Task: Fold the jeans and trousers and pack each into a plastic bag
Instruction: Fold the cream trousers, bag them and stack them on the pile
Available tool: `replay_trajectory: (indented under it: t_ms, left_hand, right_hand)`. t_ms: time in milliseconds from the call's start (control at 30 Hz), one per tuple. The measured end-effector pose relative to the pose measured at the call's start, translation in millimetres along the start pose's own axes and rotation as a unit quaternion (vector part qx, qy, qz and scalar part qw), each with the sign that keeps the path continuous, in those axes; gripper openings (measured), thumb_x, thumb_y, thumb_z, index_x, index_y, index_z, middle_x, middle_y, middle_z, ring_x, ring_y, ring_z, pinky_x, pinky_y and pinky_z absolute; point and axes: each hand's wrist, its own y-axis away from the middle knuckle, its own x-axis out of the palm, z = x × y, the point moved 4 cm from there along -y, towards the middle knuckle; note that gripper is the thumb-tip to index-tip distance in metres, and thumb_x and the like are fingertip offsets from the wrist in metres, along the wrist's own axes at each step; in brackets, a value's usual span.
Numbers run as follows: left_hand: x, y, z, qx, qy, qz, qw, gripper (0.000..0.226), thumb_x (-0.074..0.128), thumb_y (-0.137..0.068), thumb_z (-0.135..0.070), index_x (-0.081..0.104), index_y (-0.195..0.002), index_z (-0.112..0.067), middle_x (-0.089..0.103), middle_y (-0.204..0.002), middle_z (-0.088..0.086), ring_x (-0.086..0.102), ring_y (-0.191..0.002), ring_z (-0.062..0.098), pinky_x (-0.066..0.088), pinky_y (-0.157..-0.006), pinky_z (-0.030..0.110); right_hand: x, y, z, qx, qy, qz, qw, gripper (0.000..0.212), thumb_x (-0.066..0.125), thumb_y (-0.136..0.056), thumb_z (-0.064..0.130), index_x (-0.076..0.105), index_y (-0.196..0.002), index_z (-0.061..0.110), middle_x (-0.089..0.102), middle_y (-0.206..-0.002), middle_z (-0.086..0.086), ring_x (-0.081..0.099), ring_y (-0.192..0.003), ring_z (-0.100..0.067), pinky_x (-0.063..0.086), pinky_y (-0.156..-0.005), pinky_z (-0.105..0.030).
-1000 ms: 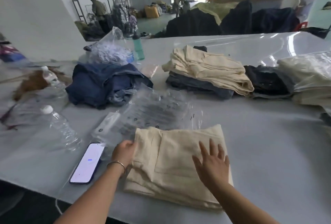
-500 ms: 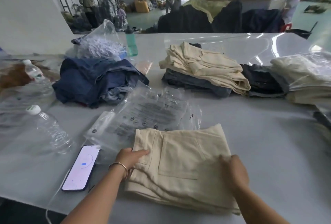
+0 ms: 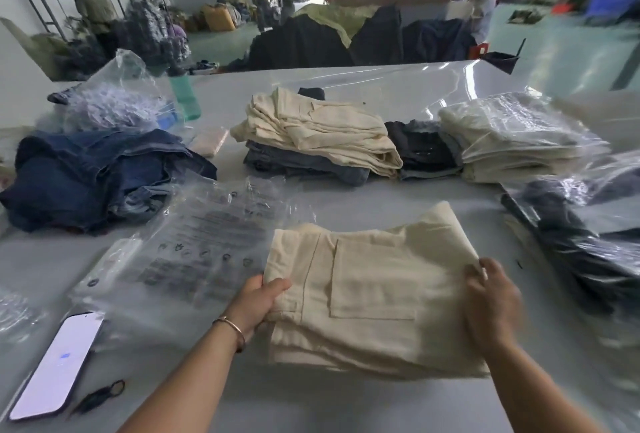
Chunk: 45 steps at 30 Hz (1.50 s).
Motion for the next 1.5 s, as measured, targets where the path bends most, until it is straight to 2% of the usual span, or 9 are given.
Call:
replay_trajectory:
  t_ms: [100, 200, 367, 467, 600, 900, 1067, 1300, 1500]
  left_hand:
    - [48, -5, 16, -0.022, -0.147, 0.026, 0.989, 0.045, 0.075, -0.076, -0.018, 0.059, -0.117, -0.011, 0.070, -0.109, 0.011, 0.066, -0.102, 0.029, 0.053, -0.089, 0.041]
    - [78, 3, 6, 0.043, -0.478, -0.113, 0.870, 0.061, 0.065, -0.078, -0.029, 0.042, -0.134, -0.018, 0.053, -0.125, 0.009, 0.053, -0.115, 0.028, 0.049, -0.089, 0.035]
    - [160, 12, -27, 0.349, -0.542, -0.140, 0.752, 0.054, 0.071, -0.070, -0.020, 0.061, -0.123, -0.013, 0.059, -0.124, 0.009, 0.055, -0.115, 0.032, 0.049, -0.091, 0.039]
    - [189, -6, -1, 0.232, -0.616, -0.010, 0.753, 0.061, 0.042, -0.093, -0.046, 0.027, -0.149, -0.025, 0.016, -0.159, -0.005, 0.011, -0.147, 0.017, 0.016, -0.117, 0.040]
    - [185, -20, 31, 0.144, -0.679, 0.022, 0.720, 0.063, 0.023, -0.096, -0.056, 0.002, -0.151, -0.035, -0.014, -0.158, -0.014, -0.018, -0.145, 0.011, -0.004, -0.117, 0.044]
    - [121, -6, -4, 0.208, -0.551, -0.028, 0.808, 0.041, 0.049, -0.092, -0.023, 0.053, -0.132, -0.023, 0.043, -0.145, -0.008, 0.036, -0.134, 0.012, 0.030, -0.108, 0.023]
    - [30, 2, -4, 0.138, -0.594, -0.135, 0.781, 0.023, 0.053, -0.083, -0.013, 0.062, -0.102, -0.021, 0.056, -0.110, -0.003, 0.050, -0.109, 0.019, 0.043, -0.079, 0.029]
    - [-54, 1, 15, 0.087, -0.651, -0.111, 0.745, 0.053, 0.064, -0.078, -0.021, 0.049, -0.128, -0.028, 0.046, -0.132, -0.009, 0.044, -0.120, 0.018, 0.045, -0.091, 0.032]
    - [-64, -16, 16, 0.109, -0.665, -0.088, 0.733, 0.022, 0.052, -0.092, -0.032, 0.069, -0.105, -0.025, 0.062, -0.114, -0.002, 0.057, -0.106, 0.019, 0.045, -0.082, 0.029]
  right_hand:
    - [-21, -28, -35, 0.063, 0.095, 0.048, 0.992, 0.017, 0.047, -0.093, 0.023, 0.055, -0.107, 0.017, 0.063, -0.102, -0.022, 0.059, -0.091, -0.038, 0.041, -0.072, -0.038]
    - [-28, -45, -59, 0.088, 0.177, 0.098, 0.975, 0.032, 0.050, -0.088, 0.016, 0.050, -0.119, 0.011, 0.056, -0.122, -0.017, 0.053, -0.111, -0.035, 0.042, -0.087, -0.039]
    - [0, -35, -47, -0.171, 0.243, 0.152, 0.943, 0.055, 0.044, -0.095, 0.044, 0.036, -0.144, 0.019, 0.031, -0.153, -0.007, 0.026, -0.141, -0.025, 0.017, -0.115, -0.038]
    - [31, -9, -51, -0.251, 0.248, 0.274, 0.895, 0.060, 0.028, -0.098, 0.053, 0.014, -0.152, 0.031, 0.003, -0.161, 0.003, -0.002, -0.149, -0.016, -0.004, -0.118, -0.036]
    - [43, 8, -74, -0.274, 0.261, 0.311, 0.872, 0.060, 0.017, -0.098, 0.056, 0.001, -0.152, 0.037, -0.010, -0.161, 0.007, -0.015, -0.147, -0.014, -0.012, -0.118, -0.035]
    - [32, 9, -65, -0.284, 0.256, 0.298, 0.875, 0.059, 0.017, -0.098, 0.054, 0.000, -0.152, 0.037, -0.007, -0.161, 0.007, -0.012, -0.147, -0.012, -0.008, -0.120, -0.035]
    - [39, 13, -53, -0.231, 0.240, 0.299, 0.894, 0.052, 0.021, -0.100, 0.045, 0.017, -0.150, 0.033, 0.004, -0.161, 0.005, -0.004, -0.148, -0.014, -0.005, -0.120, -0.038]
    - [48, 27, -48, -0.181, 0.239, 0.247, 0.922, 0.049, 0.024, -0.101, 0.039, 0.023, -0.150, 0.031, 0.013, -0.160, 0.006, 0.004, -0.148, -0.013, 0.000, -0.120, -0.036]
    - [51, 33, -47, -0.162, 0.256, 0.233, 0.924, 0.049, 0.021, -0.101, 0.040, 0.020, -0.150, 0.033, 0.012, -0.160, 0.006, 0.005, -0.148, -0.012, 0.001, -0.120, -0.035]
